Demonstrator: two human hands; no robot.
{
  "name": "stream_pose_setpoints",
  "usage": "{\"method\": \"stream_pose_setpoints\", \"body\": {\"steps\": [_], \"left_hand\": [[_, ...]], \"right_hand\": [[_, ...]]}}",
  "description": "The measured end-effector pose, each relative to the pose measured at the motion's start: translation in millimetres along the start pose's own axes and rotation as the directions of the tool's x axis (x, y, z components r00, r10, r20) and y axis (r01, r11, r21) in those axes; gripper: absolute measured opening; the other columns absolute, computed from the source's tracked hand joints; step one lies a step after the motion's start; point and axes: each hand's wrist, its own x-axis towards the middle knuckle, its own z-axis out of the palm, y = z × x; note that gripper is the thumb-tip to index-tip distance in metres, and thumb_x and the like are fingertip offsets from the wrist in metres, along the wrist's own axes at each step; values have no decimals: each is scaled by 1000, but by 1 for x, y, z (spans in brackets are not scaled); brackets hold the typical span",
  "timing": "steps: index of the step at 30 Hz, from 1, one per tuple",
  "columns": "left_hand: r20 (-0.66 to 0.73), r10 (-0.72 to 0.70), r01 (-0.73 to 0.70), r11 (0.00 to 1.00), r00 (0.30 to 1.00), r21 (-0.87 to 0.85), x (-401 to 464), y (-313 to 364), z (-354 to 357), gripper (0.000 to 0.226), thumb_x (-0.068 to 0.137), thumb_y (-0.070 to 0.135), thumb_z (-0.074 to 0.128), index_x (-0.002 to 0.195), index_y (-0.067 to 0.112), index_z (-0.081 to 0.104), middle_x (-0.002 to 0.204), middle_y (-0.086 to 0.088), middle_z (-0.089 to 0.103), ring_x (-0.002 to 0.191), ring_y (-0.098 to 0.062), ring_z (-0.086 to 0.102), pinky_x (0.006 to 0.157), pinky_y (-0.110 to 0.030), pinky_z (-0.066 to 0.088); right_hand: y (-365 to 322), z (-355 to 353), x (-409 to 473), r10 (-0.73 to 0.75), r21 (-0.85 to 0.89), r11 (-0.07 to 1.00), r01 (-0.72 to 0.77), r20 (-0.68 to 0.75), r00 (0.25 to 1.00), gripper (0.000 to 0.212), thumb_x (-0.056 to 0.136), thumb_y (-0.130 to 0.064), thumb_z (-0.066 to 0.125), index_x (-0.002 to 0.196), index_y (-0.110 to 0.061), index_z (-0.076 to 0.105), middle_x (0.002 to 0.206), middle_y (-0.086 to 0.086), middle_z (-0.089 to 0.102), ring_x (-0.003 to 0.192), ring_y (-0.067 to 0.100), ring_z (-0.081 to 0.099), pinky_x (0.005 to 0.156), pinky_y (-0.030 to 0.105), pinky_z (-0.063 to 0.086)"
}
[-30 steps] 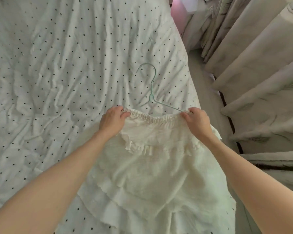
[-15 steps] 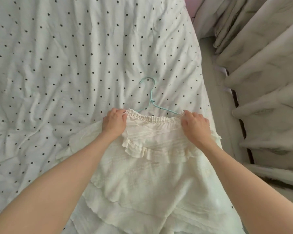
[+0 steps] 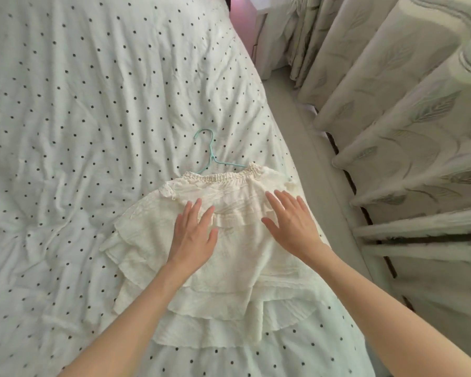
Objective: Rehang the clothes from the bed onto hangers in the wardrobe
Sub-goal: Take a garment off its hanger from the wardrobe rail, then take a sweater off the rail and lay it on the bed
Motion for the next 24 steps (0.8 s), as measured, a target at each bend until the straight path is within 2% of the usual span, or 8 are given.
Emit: {"method": "stream_pose_setpoints", "body": {"steps": [5,8,11,15,18,20,22,24], "left_hand": [[-29,101,-102,995,994,-22,-89,59,2,54,94,38,34,139,10,38,151,-15,23,142,-29,16,114,-46,19],[-28,203,-203,979,979,-10,-121,98,0,57,94,42,29,142,12,33,153,-10,20,143,-24,12,116,-42,14],[-61,331,-332,943,942,-3,-143,135,-8,70,86,50,15,141,12,35,151,-10,26,142,-25,16,114,-37,11],[-33,518,-518,855,854,30,-180,182,-4,63,88,45,23,137,11,43,145,-14,37,138,-29,27,110,-39,19],[36,646,-647,762,762,17,-211,216,9,57,88,41,30,131,10,49,139,-15,45,133,-33,36,106,-44,30],[126,736,-743,669,665,17,-233,237,21,53,87,38,34,128,8,52,134,-18,50,127,-36,43,99,-52,41],[179,825,-840,542,537,24,-255,257,31,51,86,35,37,127,8,53,130,-19,53,122,-38,49,92,-54,46],[217,897,-920,393,385,7,-284,273,36,50,86,34,38,129,11,49,131,-18,52,124,-37,47,95,-52,41]], "right_hand": [[-8,-20,-112,155,177,974,-138,-84,984,57,94,-37,50,143,-15,33,147,9,36,138,24,28,115,43,19],[-4,-29,-173,240,212,956,-205,-155,958,57,93,-37,52,142,-13,36,145,10,38,135,26,33,112,45,23],[4,-42,-231,321,228,936,-269,-234,918,57,93,-38,52,142,-13,35,145,11,38,136,28,32,113,46,21],[11,-58,-316,452,256,887,-383,-317,834,59,94,-38,49,144,-13,31,148,10,33,139,26,26,114,43,16],[11,-66,-384,575,296,818,-493,-394,717,59,93,-37,51,144,-12,32,148,10,34,139,24,26,114,41,14],[8,-65,-433,679,355,734,-579,-413,607,59,94,-37,49,145,-13,30,150,7,31,141,21,22,115,38,11],[-1,-59,-481,778,427,624,-655,-424,465,58,95,-38,47,145,-15,28,150,6,30,141,19,20,115,36,9],[-17,-47,-526,852,493,504,-709,-420,313,58,95,-37,48,145,-15,28,150,6,31,141,19,20,116,37,11]]}}
